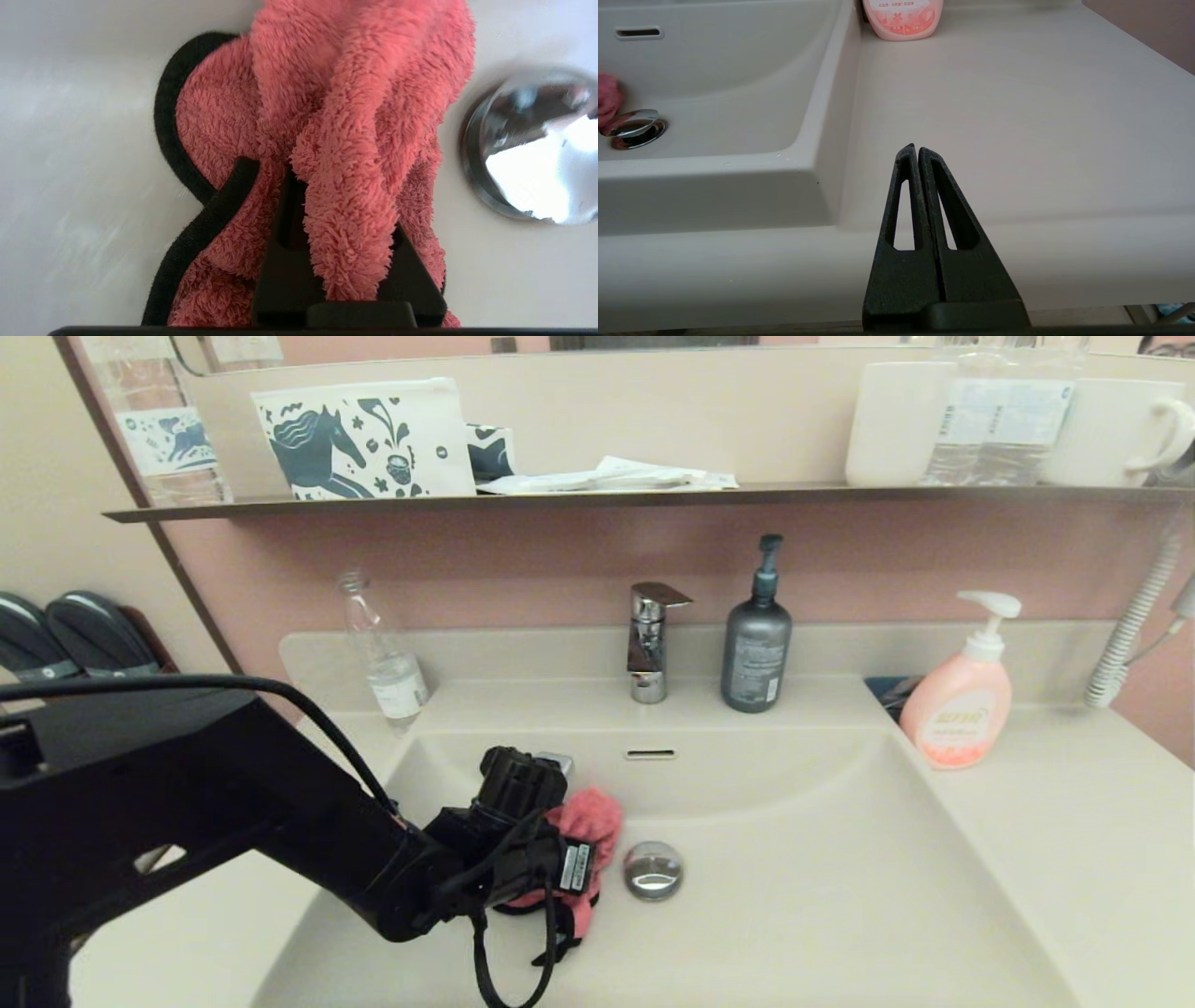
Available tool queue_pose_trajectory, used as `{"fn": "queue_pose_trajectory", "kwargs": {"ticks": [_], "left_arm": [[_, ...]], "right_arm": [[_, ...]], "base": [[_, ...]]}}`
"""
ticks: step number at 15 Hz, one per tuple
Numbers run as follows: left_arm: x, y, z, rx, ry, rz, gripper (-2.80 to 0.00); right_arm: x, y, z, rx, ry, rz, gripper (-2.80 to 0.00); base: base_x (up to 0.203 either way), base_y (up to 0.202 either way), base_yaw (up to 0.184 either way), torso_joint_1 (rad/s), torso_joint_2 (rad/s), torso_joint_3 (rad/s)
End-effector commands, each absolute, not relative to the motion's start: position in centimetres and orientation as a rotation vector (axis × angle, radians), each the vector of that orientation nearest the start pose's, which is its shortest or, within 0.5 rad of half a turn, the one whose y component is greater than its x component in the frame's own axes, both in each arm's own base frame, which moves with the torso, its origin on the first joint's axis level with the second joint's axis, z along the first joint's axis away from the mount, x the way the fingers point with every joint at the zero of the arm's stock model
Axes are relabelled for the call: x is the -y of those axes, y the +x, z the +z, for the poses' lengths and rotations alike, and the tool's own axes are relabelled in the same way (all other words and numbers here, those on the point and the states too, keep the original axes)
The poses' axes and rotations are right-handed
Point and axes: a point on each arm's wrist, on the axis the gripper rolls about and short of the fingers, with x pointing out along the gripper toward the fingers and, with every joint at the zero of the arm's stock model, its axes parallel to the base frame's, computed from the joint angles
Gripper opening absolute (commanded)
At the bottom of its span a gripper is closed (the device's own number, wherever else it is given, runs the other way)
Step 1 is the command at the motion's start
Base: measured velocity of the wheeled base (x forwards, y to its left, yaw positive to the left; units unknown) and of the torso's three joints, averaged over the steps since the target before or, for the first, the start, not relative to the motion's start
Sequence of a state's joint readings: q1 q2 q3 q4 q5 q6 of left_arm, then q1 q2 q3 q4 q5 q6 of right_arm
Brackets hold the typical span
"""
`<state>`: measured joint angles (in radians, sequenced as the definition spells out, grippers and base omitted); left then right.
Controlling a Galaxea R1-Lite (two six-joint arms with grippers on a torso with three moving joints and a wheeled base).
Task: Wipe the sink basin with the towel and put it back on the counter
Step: Wipe the sink
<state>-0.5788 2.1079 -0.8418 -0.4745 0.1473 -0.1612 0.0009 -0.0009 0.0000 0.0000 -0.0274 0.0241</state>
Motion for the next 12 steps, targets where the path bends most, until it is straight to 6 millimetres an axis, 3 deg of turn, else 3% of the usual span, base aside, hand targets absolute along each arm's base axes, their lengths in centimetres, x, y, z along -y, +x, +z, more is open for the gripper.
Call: {"fn": "queue_pose_trajectory", "kwargs": {"ticks": [1, 12], "left_arm": [[20.0, 30.0, 4.2, -0.761, 0.134, -0.361, -2.8], [27.2, 28.3, 7.3, -0.621, 0.116, -0.474, -2.8]], "right_arm": [[0.1, -2.3, 7.5, 0.0, 0.025, -0.026, -2.8], [0.1, -2.3, 7.5, 0.0, 0.025, -0.026, -2.8]], "base": [[0.0, 0.0, 0.0, 0.0, 0.0, 0.0], [0.0, 0.0, 0.0, 0.0, 0.0, 0.0]]}}
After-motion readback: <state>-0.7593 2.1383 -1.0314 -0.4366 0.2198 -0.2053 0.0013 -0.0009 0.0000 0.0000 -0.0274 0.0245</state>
